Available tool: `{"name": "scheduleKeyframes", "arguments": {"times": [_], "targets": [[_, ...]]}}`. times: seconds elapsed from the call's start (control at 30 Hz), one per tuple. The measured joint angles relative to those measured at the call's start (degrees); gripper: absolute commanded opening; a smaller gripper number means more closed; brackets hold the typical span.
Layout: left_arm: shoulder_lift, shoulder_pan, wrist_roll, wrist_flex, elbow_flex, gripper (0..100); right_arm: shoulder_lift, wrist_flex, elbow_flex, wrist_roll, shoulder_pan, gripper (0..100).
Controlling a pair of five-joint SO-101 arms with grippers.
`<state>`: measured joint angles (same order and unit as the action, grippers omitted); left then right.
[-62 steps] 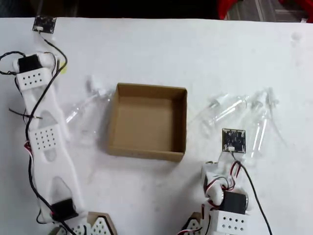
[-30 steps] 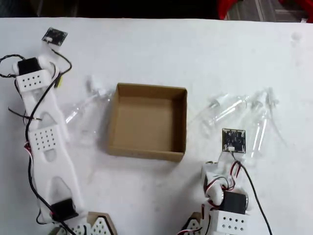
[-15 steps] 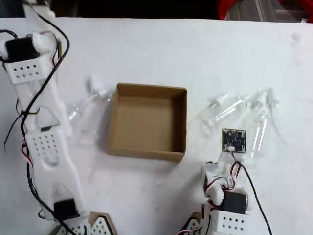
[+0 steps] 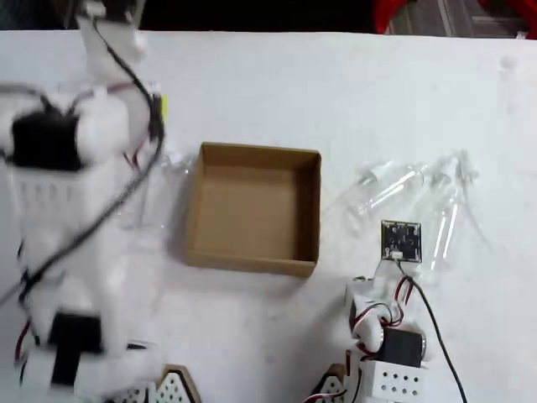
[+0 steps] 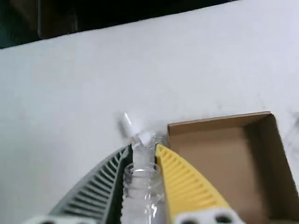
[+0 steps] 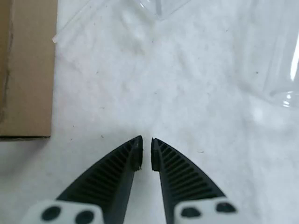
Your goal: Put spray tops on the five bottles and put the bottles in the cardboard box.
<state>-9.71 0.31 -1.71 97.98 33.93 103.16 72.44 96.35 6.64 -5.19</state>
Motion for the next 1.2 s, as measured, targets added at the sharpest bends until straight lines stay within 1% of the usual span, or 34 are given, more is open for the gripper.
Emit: {"name": "scheduleKeyframes", "arguments": {"times": [0.07, 0.13, 0.23, 0.33, 0.43, 0.53, 0.6, 0.7, 0.8, 0.87, 0.97, 1.03, 1.13, 1.2], "targets": [[-8.79, 1.58, 0.00, -6.15, -10.37, 2, 0.00, 0.00, 0.00, 0.00, 0.00, 1.6], [-16.62, 2.29, 0.00, -14.77, -21.71, 2, 0.00, 0.00, 0.00, 0.00, 0.00, 1.6], [-27.16, 3.08, 0.00, -31.30, -40.70, 2, 0.00, 0.00, 0.00, 0.00, 0.00, 1.6], [-36.31, 3.60, 0.18, -50.64, -61.27, 2, 0.00, 0.00, 0.00, 0.00, 0.00, 1.6], [-44.40, 5.63, 0.18, -69.98, -80.53, 2, 0.00, 0.00, 0.00, 0.00, 0.00, 1.6], [-49.41, 9.23, 0.18, -87.03, -96.18, 2, 0.00, 0.00, 0.00, 0.00, 0.00, 1.6], [-50.29, 11.87, 0.18, -96.53, -103.82, 2, 0.00, 0.00, 0.00, 0.00, 0.00, 1.6], [-50.02, 14.07, 3.43, -107.87, -110.33, 2, 0.00, 0.00, 0.00, 0.00, 0.00, 1.6], [-45.89, 13.98, 8.79, -116.57, -110.68, 2, 0.00, 0.00, 0.00, 0.00, 0.00, 1.6], [-40.44, 13.89, 11.16, -120.26, -109.89, 2, 0.00, 0.00, 0.00, 0.00, 0.00, 1.6], [-29.10, 12.48, 11.60, -125.89, -106.73, 2, 0.00, 0.00, 0.00, 0.00, 0.00, 1.6], [-20.92, 11.43, 11.60, -131.78, -106.02, 2, 0.00, 0.00, 0.00, 0.00, 0.00, 1.6], [-9.32, 11.34, 11.43, -144.53, -106.02, 2, 0.00, 0.00, 0.00, 0.00, 0.00, 1.6], [-2.37, 11.34, 9.05, -153.58, -105.67, 2, 0.00, 0.00, 0.00, 0.00, 0.00, 1.6]]}}
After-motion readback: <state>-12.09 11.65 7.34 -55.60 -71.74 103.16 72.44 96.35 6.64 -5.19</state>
